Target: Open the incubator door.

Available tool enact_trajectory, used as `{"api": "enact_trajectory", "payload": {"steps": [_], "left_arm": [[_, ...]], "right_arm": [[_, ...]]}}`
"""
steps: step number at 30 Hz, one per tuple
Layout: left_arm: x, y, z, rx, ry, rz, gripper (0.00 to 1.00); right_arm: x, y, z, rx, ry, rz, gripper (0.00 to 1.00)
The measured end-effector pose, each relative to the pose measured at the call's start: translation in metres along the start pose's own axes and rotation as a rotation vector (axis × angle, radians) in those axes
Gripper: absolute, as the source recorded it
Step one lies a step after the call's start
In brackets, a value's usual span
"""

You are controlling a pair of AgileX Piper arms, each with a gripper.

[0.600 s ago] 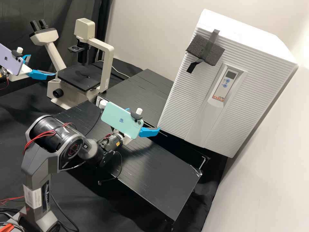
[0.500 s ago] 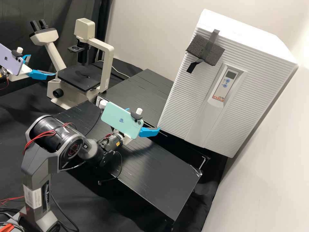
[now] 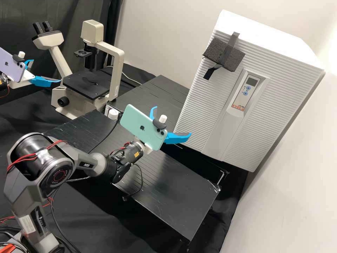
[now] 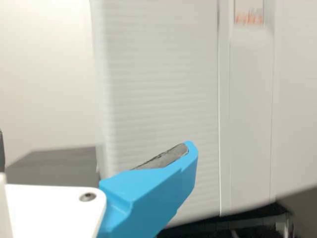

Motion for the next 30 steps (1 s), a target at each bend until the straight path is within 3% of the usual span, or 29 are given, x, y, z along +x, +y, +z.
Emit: {"api": "enact_trajectory", "payload": {"steps": [5, 11, 19, 30], "left_arm": [[0.0, 0.0, 0.0, 0.0, 0.0, 0.0, 1.0], [0.0, 0.0, 0.0, 0.0, 0.0, 0.0, 1.0], [0.0, 0.0, 0.0, 0.0, 0.0, 0.0, 1.0], [0.0, 0.0, 0.0, 0.0, 0.0, 0.0, 1.0]], "right_arm": [[0.02, 0.016, -0.017, -0.001, 0.029, 0.035, 1.0], [0.035, 0.036, -0.028, 0.01, 0.0, 0.103, 1.0], [0.043, 0.045, -0.041, -0.021, -0.085, 0.185, 1.0], [0.045, 0.041, -0.08, -0.08, -0.062, 0.202, 1.0]]}}
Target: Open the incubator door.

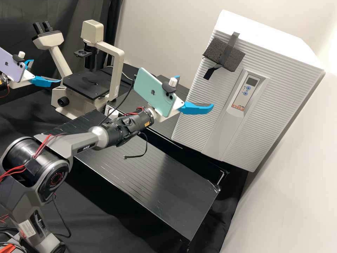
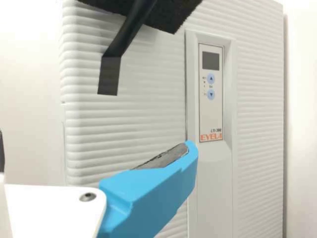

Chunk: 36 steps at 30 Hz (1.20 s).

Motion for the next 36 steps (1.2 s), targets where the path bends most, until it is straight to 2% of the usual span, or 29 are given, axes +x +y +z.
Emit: {"api": "enact_trajectory", "payload": {"steps": [5, 12, 15, 21, 22, 28, 32, 36], "left_arm": [[0.0, 0.0, 0.0, 0.0, 0.0, 0.0, 1.0], [0.0, 0.0, 0.0, 0.0, 0.0, 0.0, 1.0], [0.0, 0.0, 0.0, 0.0, 0.0, 0.0, 1.0], [0.0, 0.0, 0.0, 0.0, 0.0, 0.0, 1.0], [0.0, 0.0, 0.0, 0.0, 0.0, 0.0, 1.0], [0.0, 0.0, 0.0, 0.0, 0.0, 0.0, 1.0], [0.0, 0.0, 0.0, 0.0, 0.0, 0.0, 1.0], [0.0, 0.0, 0.0, 0.0, 0.0, 0.0, 1.0]], "right_arm": [[0.004, 0.002, -0.001, -0.006, -0.04, 0.016, 1.0], [0.014, -0.008, 0.006, -0.057, -0.085, 0.001, 1.0], [0.015, -0.012, 0.009, -0.051, -0.1, -0.024, 1.0], [0.015, -0.012, 0.011, -0.041, -0.113, -0.023, 1.0], [0.016, -0.012, 0.012, -0.042, -0.115, -0.021, 0.0], [0.017, -0.008, 0.016, -0.037, -0.126, -0.008, 0.0], [0.017, -0.006, 0.017, -0.017, -0.13, -0.002, 0.0], [0.017, -0.006, 0.017, -0.018, -0.13, -0.002, 0.0]]}}
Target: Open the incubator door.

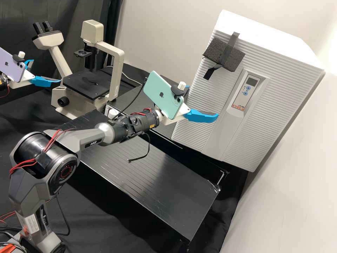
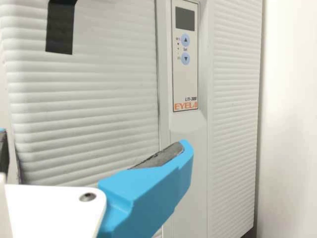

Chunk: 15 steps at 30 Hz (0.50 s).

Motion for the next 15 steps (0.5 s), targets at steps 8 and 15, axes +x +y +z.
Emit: {"api": "enact_trajectory", "payload": {"steps": [8, 15], "left_arm": [[0.0, 0.0, 0.0, 0.0, 0.0, 0.0, 1.0], [0.0, 0.0, 0.0, 0.0, 0.0, 0.0, 1.0]], "right_arm": [[0.0, -0.0007, 0.0002, 0.0, -0.002, -0.007, 0.0], [0.0, -0.0016, 0.0004, 0.0, -0.004, -0.018, 0.0]]}}
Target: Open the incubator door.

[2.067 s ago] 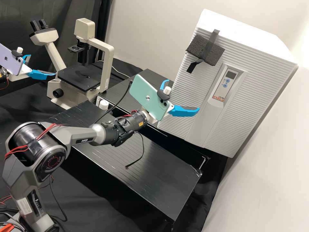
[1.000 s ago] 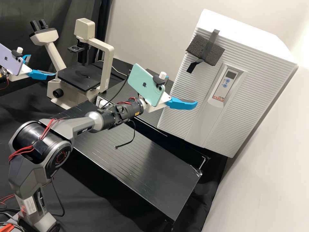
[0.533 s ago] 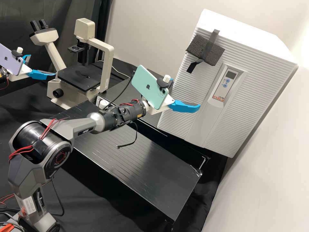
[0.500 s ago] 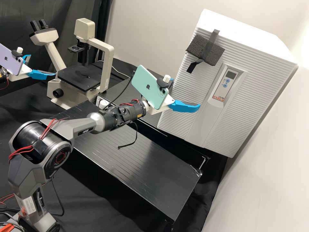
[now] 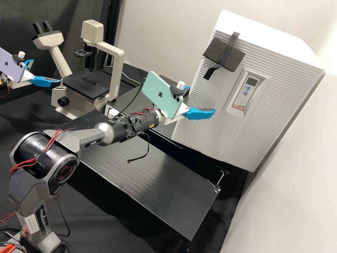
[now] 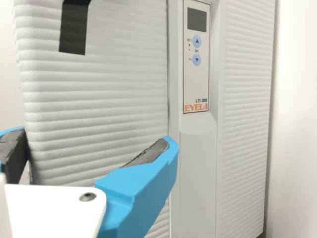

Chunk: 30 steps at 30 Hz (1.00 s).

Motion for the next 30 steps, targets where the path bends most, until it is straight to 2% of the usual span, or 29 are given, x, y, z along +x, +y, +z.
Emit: {"api": "enact_trajectory", "payload": {"steps": [10, 30], "left_arm": [[0.0, 0.0, 0.0, 0.0, 0.0, 0.0, 1.0], [0.0, 0.0, 0.0, 0.0, 0.0, 0.0, 1.0]], "right_arm": [[-0.0012, -0.0003, -0.0015, -0.021, 0.001, -0.019, 0.0], [-0.0006, -0.0014, -0.0035, -0.021, 0.002, -0.041, 0.0]]}}
